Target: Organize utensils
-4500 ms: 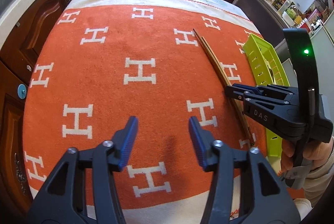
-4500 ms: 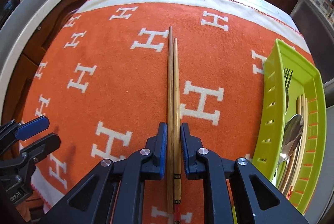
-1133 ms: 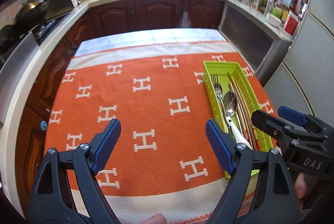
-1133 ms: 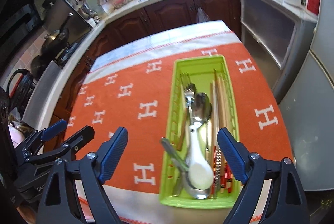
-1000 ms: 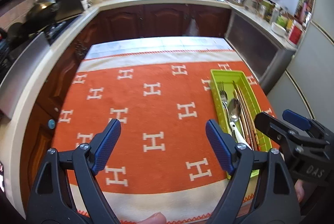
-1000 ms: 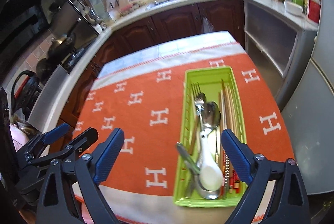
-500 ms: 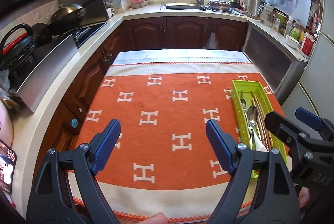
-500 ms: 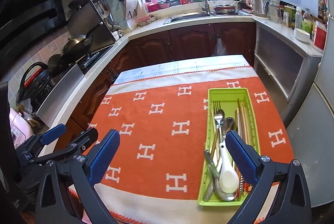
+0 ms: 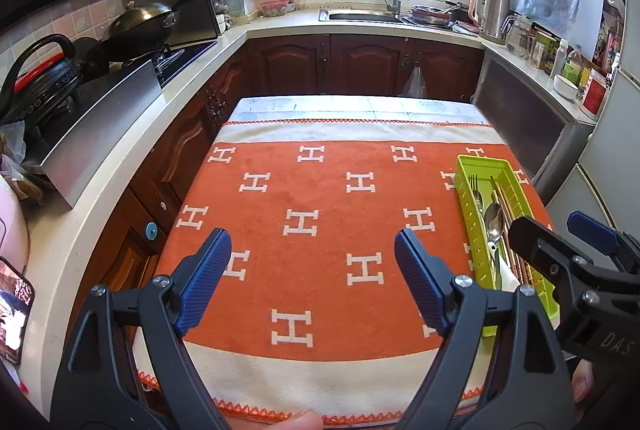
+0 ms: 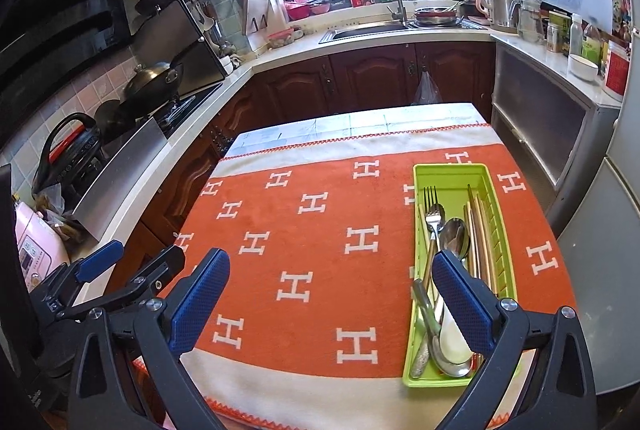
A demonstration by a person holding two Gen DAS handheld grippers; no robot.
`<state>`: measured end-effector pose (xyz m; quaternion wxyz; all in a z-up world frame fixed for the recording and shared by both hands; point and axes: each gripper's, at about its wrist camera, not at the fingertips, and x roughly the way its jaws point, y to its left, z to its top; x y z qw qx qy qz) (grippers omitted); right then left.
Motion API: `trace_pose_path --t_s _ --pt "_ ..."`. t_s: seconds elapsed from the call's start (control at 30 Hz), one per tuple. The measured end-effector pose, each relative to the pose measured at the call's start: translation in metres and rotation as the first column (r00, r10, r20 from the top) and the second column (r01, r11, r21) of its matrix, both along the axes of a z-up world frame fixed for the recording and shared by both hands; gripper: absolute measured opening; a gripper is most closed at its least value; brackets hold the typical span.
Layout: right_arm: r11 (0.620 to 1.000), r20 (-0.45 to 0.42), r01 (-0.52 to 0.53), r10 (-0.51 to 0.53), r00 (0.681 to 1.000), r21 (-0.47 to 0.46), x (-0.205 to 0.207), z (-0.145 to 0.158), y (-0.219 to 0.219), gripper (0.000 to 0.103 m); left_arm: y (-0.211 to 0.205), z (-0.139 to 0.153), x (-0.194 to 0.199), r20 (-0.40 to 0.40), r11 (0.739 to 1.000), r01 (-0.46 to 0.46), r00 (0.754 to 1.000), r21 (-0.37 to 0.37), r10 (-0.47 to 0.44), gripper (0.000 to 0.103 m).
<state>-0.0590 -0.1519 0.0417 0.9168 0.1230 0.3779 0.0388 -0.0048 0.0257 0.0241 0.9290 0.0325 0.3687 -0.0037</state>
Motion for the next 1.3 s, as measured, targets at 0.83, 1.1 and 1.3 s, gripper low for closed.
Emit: trace_pose_path --t_s 0.83,1.1,1.3 --pt "1.0 -0.01 -0.002 0.002 1.0 -0.001 0.003 -0.006 0.002 0.102 0.006 -0.007 0.007 -0.021 1.0 -0.012 1.0 -0.007 0.012 0.082" --pt "1.0 -0.014 -0.004 0.004 1.0 0.0 0.005 -0.009 0.001 0.102 0.006 -0.009 0.009 -0.026 1.0 -0.013 1.0 -0.007 0.013 0.082" --pt "1.0 -0.016 -0.005 0.005 1.0 0.0 0.006 -0.01 0.002 0.102 0.006 -0.009 0.01 -0.027 1.0 -0.013 1.0 -0.009 0.013 0.082"
